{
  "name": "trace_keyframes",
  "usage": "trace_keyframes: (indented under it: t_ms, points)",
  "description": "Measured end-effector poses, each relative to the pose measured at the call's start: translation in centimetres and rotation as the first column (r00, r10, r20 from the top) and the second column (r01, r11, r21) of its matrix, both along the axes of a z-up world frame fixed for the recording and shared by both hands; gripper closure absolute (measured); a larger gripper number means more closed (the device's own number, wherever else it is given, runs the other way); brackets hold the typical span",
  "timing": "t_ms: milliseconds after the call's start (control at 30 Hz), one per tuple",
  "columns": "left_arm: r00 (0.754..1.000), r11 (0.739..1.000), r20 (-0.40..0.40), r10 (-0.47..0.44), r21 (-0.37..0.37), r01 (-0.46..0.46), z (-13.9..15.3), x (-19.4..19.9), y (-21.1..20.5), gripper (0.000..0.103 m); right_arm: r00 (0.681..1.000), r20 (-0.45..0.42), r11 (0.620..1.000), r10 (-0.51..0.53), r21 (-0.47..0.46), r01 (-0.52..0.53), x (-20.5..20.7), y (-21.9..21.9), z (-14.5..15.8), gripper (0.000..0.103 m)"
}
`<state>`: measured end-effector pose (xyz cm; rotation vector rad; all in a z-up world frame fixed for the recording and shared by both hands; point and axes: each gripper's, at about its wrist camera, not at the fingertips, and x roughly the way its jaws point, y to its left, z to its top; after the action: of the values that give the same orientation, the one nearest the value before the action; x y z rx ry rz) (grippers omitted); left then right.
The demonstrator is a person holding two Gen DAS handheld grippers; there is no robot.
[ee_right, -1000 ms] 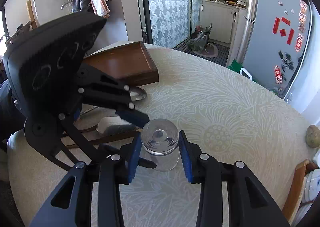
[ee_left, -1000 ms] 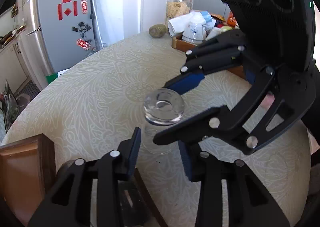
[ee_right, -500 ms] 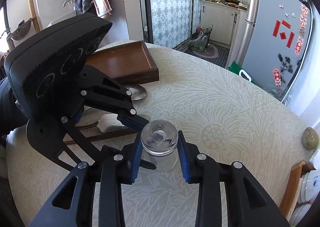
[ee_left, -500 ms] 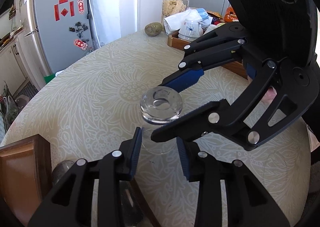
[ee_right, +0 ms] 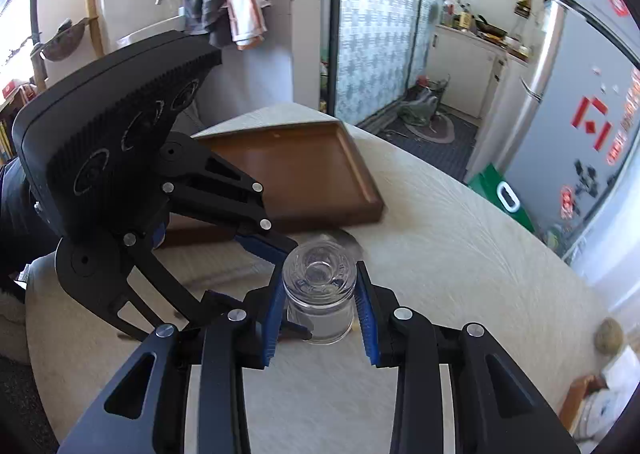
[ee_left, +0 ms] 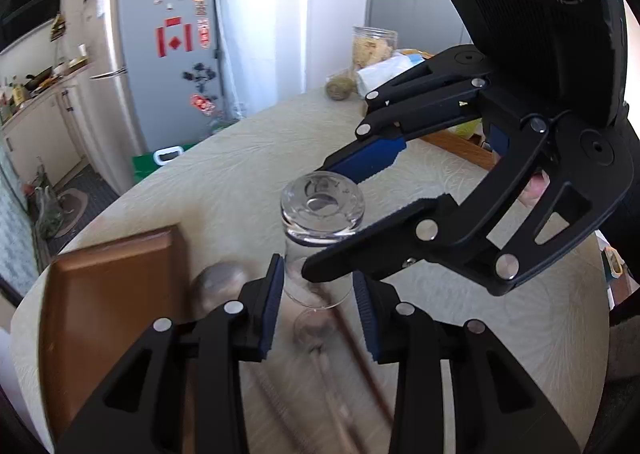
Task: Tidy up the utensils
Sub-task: 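Close both grippers around the glass cup and lift it, then lower the glass cup upside down into the tray and open both grippers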
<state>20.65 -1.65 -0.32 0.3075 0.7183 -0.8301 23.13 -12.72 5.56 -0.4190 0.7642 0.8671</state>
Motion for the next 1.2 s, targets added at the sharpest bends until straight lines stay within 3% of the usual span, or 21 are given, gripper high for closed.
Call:
trace_keyframes:
  t_ms: [333,600,967,1033,1067,1100,1133,1200]
  points:
    - [0.986,0.985,0.002,0.169,0.021,-0.169,0.4,-0.9,10.4,0.066,0.986,0.003,0.986,0.164,0.016,-0.164,1.0,12.0,0.1,0.069]
    - [0.965,0.965,-0.024,0.26,0.033,-0.259,-1.1,0.4,15.1,0.066,0.972,-0.026,0.972,0.235,0.035,-0.234,3.0,18.4,-1.7,0.069]
    - [0.957,0.959,-0.056,0.283,0.022,-0.282,-2.7,2.2,17.3,0.065,0.971,-0.028,0.971,0.239,0.024,-0.238,4.2,20.0,-3.4,0.069]
    - [0.957,0.958,-0.044,0.287,0.032,-0.286,-3.0,2.0,17.3,0.054,0.971,0.004,0.971,0.238,0.007,-0.238,3.9,20.0,-3.5,0.068]
    - [0.957,0.957,-0.032,0.289,0.037,-0.288,-3.1,1.9,17.2,0.032,0.972,0.008,0.972,0.234,0.004,-0.234,3.8,20.1,-3.5,0.068]
    - [0.957,0.957,-0.02,0.289,0.03,-0.288,-3.0,1.7,17.2,0.027,0.973,0.012,0.973,0.229,-0.004,-0.229,3.7,20.2,-3.5,0.054]
    - [0.957,0.957,-0.015,0.29,0.022,-0.289,-3.0,1.6,17.3,0.024,0.974,0.032,0.975,0.224,-0.018,-0.223,3.5,20.0,-3.4,0.029]
    - [0.952,0.952,-0.004,0.306,0.026,-0.306,-2.5,1.3,17.4,0.016,0.971,0.057,0.973,0.231,-0.015,-0.23,3.1,19.2,-3.0,0.023]
